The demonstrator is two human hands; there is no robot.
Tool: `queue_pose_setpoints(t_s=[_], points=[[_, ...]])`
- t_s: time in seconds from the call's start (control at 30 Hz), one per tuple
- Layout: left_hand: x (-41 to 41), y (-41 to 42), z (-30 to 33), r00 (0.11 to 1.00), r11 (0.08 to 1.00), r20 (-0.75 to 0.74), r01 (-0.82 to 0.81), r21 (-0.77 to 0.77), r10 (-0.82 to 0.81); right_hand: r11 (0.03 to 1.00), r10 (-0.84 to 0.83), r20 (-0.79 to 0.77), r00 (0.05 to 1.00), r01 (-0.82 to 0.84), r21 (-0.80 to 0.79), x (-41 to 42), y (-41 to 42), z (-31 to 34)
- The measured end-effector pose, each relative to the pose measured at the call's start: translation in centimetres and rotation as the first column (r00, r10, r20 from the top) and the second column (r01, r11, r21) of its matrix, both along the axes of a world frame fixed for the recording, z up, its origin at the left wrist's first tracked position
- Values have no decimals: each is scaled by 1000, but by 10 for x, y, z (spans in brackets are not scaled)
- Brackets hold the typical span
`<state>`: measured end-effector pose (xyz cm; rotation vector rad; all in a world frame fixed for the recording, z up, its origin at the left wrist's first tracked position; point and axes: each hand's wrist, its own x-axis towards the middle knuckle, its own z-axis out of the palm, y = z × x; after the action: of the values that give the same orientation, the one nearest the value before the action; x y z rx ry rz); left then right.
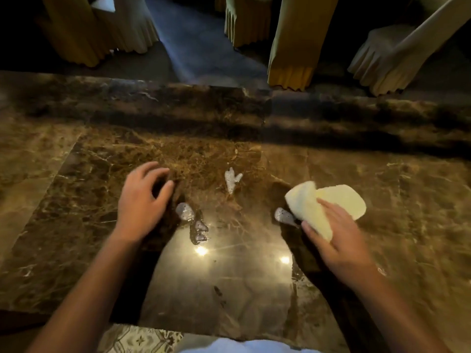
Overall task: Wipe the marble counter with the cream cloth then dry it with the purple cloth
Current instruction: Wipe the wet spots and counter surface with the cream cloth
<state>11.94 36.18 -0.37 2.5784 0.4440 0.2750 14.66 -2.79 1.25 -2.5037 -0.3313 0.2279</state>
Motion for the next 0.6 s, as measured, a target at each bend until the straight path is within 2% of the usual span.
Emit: queue_pose_setpoints(t_s=[0.07, 0.17, 0.2, 0.27, 0.33, 0.4, 0.6], points=[[15, 23, -11, 998, 993, -56, -25, 118, 32, 993, 80, -31, 996, -83, -83, -16, 0, -24], [43, 46, -27, 994, 970, -101, -18, 241, 43, 1000, -17, 48, 999, 17, 4, -27, 11, -38], [52, 50, -32, 993, 967, -116, -6, 255, 37, 998, -63, 77, 995, 64, -8, -24, 18, -40], [66, 51, -44, 987, 967, -160, 11, 256, 31, 986, -93, 74, 993, 102, -130, -16, 32, -47], [73, 51, -55, 979, 963, -202, 19, 270, 37, 948, -55, 63, 997, 71, -309, -7, 46, -59], [73, 48, -59, 979, 961, -197, 10, 278, 47, 910, 4, 98, 995, 37, -413, 5, 50, -66], [80, 49, -62, 978, 963, -206, 22, 269, 35, 900, 7, 98, 995, 36, -435, 109, 78, -71]])
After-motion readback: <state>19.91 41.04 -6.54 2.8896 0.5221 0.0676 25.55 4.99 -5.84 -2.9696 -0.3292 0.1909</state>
